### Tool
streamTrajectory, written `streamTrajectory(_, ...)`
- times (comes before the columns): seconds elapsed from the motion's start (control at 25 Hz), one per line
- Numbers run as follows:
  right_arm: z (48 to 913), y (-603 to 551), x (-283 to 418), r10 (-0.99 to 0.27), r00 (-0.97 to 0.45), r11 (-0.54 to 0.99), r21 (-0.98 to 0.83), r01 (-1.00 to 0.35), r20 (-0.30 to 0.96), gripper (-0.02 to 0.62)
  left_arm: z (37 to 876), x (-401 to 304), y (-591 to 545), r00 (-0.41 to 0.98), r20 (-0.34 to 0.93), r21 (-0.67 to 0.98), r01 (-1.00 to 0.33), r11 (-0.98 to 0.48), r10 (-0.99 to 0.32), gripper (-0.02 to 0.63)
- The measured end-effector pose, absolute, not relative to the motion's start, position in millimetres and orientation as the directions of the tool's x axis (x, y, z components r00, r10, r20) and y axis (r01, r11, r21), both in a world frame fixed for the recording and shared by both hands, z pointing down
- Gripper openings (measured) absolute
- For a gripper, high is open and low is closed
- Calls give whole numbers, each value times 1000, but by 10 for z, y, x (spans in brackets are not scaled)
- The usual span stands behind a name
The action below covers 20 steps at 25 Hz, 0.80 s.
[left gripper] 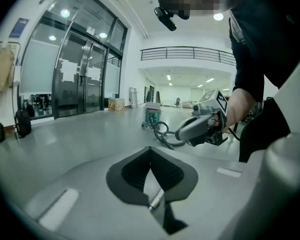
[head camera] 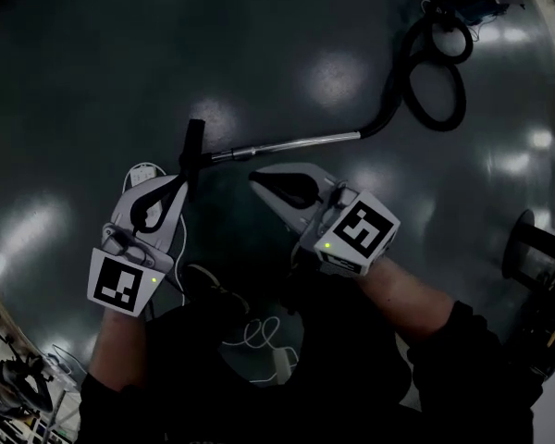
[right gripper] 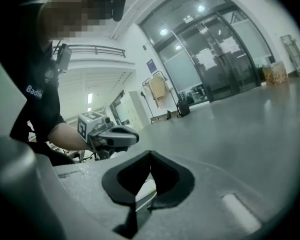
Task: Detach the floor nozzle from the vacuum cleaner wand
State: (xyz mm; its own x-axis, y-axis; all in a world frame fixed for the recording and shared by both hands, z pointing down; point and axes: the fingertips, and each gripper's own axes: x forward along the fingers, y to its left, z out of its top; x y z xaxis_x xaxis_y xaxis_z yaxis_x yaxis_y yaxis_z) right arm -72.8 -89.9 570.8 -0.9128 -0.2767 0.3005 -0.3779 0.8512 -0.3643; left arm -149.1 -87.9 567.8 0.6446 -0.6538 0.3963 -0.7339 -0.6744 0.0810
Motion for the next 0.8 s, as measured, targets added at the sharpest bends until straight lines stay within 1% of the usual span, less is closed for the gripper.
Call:
streamTrajectory(0.2,6461,-997,-774,-203,-924,894,-323,-310,326,2,6428,-1433,-1022,713,409,76,-649,-757,-570,3)
streamTrajectory(0.36,6901,-1054,-826,-155,-922,915,-301,-270,356,3,6893,-1369,-1070,748,445,29,-563,-826,-493,3)
streamTrajectory(0.56,7341,-1097,-827,-113,-910,923,-298,-245,399,14,7438,-1333,-1061,760,488,23,-502,-864,-428,29)
streamTrajectory(0.72,7713,-1114,-798,-68,-882,935,-278,-219,466,32,7976,-1347,-986,733,591,7,-424,-906,-338,57)
streamTrajectory(0.8,7975,-1081,-805,-32,-854,945,-263,-195,519,63,8345,-1369,-918,694,663,0,-375,-927,-281,81)
